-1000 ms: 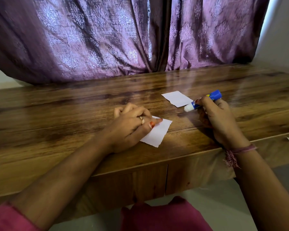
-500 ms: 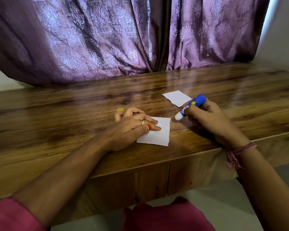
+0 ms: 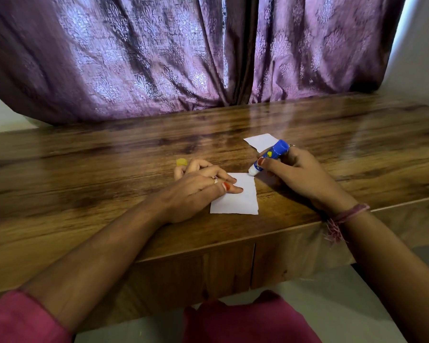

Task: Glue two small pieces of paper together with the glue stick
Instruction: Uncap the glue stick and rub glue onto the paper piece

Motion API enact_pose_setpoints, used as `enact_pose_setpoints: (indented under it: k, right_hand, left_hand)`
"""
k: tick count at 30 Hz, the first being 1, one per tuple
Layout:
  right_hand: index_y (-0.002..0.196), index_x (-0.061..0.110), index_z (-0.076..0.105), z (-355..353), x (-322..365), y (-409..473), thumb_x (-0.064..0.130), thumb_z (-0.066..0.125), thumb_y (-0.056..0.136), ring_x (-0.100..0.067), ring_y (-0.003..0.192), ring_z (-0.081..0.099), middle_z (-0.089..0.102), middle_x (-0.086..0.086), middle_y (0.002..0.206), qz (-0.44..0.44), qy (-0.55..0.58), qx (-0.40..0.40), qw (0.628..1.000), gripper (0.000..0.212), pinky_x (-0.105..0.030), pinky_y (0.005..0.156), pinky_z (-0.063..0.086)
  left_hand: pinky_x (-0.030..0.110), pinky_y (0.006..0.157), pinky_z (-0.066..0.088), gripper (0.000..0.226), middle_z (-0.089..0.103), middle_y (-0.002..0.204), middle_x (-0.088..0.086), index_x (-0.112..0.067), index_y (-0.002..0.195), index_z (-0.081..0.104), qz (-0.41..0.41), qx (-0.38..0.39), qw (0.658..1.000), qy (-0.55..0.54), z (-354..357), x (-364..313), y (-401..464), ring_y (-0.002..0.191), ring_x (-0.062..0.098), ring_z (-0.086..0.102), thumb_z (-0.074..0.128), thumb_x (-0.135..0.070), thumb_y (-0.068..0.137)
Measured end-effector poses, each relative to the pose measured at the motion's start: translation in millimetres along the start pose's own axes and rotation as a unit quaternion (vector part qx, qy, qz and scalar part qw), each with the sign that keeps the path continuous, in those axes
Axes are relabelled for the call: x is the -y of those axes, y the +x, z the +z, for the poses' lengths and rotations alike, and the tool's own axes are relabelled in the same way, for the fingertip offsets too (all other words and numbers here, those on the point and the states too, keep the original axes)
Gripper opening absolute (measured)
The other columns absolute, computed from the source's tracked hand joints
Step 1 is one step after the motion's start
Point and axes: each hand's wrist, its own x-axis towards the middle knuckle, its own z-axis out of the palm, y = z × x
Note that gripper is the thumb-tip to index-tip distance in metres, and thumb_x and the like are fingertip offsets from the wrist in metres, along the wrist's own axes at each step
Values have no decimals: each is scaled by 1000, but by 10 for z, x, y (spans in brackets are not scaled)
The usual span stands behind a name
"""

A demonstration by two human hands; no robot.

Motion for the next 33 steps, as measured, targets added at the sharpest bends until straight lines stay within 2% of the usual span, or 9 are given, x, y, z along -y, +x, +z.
enact_pose_setpoints:
  k: [6, 11, 13, 15, 18, 21, 24, 30, 33]
  right_hand:
    - [103, 9, 66, -12, 15, 2, 34, 64, 87, -44, 101, 62, 68, -26, 105, 17, -28, 22, 999, 30, -61, 91, 48]
    - [90, 12, 72, -11, 24, -7, 30, 65, 85, -38, 80, 61, 67, -29, 98, 13, -8, 19, 1000, 19, -61, 86, 48]
    - [89, 8, 71, -7, 16, 5, 29, 66, 83, -34, 80, 60, 67, -31, 98, 23, 5, 23, 999, 23, -63, 88, 46]
    - [88, 8, 70, -1, 6, 20, 31, 67, 80, -41, 85, 63, 65, -32, 100, 29, 18, 17, 999, 24, -64, 90, 45]
    - [88, 12, 71, 12, 4, 31, 41, 69, 69, -45, 88, 64, 66, -32, 100, 35, 33, 16, 999, 35, -64, 91, 45]
    - [90, 8, 70, 4, 3, 26, 47, 68, 61, -35, 81, 64, 67, -30, 101, 45, 34, 26, 998, 49, -57, 87, 50]
    - [94, 3, 67, -13, -8, 27, 40, 69, 73, -41, 85, 66, 67, -30, 100, 32, 10, 14, 999, 43, -62, 88, 48]
    - [88, 11, 71, -4, 12, 5, 38, 65, 78, -35, 75, 62, 69, -25, 93, 1, -34, 7, 999, 30, -55, 80, 51]
    - [81, 23, 74, -2, 16, 11, 32, 66, 82, -27, 70, 58, 67, -28, 91, -13, -34, -6, 999, 12, -48, 69, 49]
  left_hand:
    - [20, 82, 7, 37, 44, 118, -38, -58, 108, 58, -4, -9, 1000, 3, 5, -4, 11, 118, -7, 23, 26, -53, 90]
    - [20, 86, 6, 35, 45, 121, -37, -64, 105, 54, -3, -10, 1000, 6, 12, 15, 7, 119, -14, 17, 23, -54, 93]
    - [16, 89, 3, 34, 45, 120, -38, -66, 103, 53, -2, -13, 1000, 3, 10, 16, 4, 119, -14, 18, 23, -54, 93]
    - [17, 88, 4, 33, 44, 119, -39, -66, 102, 53, -1, -15, 1000, 3, 7, 14, 6, 119, -13, 19, 24, -53, 93]
    - [19, 83, 6, 33, 44, 120, -39, -65, 103, 53, -1, -12, 1000, 8, 6, 18, 14, 120, -13, 17, 24, -54, 93]
    - [20, 81, 7, 36, 44, 119, -39, -60, 109, 56, 0, -11, 1000, 20, 12, 27, 22, 119, -13, 16, 26, -54, 92]
    - [20, 84, 6, 33, 46, 119, -39, -59, 109, 58, 3, -14, 1000, 27, 19, 21, 21, 118, -14, 17, 31, -54, 91]
    - [21, 82, 8, 26, 47, 119, -39, -59, 106, 58, 9, -19, 999, 30, 12, 13, 12, 118, -12, 19, 39, -54, 88]
    - [22, 79, 9, 28, 47, 119, -38, -56, 108, 59, 10, -19, 999, 31, 15, 15, 9, 117, -12, 20, 41, -54, 87]
